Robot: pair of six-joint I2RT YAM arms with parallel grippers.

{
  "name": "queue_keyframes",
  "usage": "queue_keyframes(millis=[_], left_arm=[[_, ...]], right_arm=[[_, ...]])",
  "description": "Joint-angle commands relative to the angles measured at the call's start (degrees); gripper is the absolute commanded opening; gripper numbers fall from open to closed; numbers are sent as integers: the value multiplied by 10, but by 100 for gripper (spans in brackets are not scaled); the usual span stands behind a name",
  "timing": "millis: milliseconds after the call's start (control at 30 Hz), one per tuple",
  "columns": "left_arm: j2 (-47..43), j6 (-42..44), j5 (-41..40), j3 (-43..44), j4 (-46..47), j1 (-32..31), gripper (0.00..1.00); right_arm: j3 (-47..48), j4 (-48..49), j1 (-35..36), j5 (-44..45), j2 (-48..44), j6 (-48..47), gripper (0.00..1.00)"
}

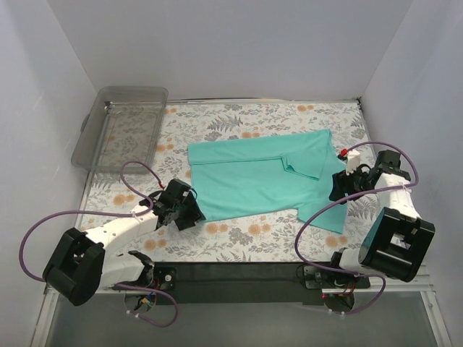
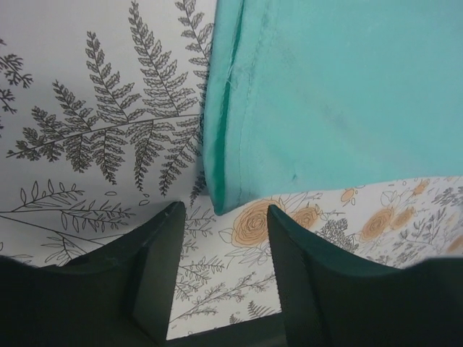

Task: Fold and stack the t-shirts
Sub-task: Fold the tshirt

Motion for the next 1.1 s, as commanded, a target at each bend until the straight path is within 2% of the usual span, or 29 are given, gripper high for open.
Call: queue_keyframes(millis=[0,67,100,133,233,367,600,700,733,767,800,833,900,1033,1067], left_arm=[[8,-12,-40,9,23,-3,42],[9,-14,-48,7,24,-2,33],[9,-14,-49,6,24,-2,33],[12,-13,-48,5,26,-2,24],[12,-7,-33,-1,33,-2,12],[-4,5,-17,-12,35,-2,9],[-42,47,-15,-25,38,-2,11],[-55,86,22,-24,46,-2,27],[-64,97,32,-23,46,-2,42],[-74,99,39,-24,48,-3,46],[-100,113,57,-25,58,-4,60],[-109,133,69,-22,65,-4,79],[-127,168,79,-9,60,-5,80],[-146,288,87,39,45,-10,83],[-148,341,97,58,53,-11,83]], right_arm=[[-9,-4,-12,-1,-19,-13,59],[-14,-7,-15,-2,-20,-17,59],[-15,-11,-16,-3,-20,-21,59],[-18,-13,-17,-3,-21,-24,59],[-19,-28,-18,-1,-24,-43,59],[-13,-47,-20,14,-29,-59,59],[-3,-62,-22,14,-28,-66,59],[3,-69,-22,7,-24,-71,60],[4,-73,-22,7,-22,-73,60],[6,-75,-22,6,-22,-74,61],[9,-76,-22,6,-22,-75,61],[11,-76,-22,6,-22,-75,61],[12,-77,-22,6,-22,-76,62],[17,-78,-22,-3,-11,-77,61],[19,-77,-22,-7,-8,-77,61]])
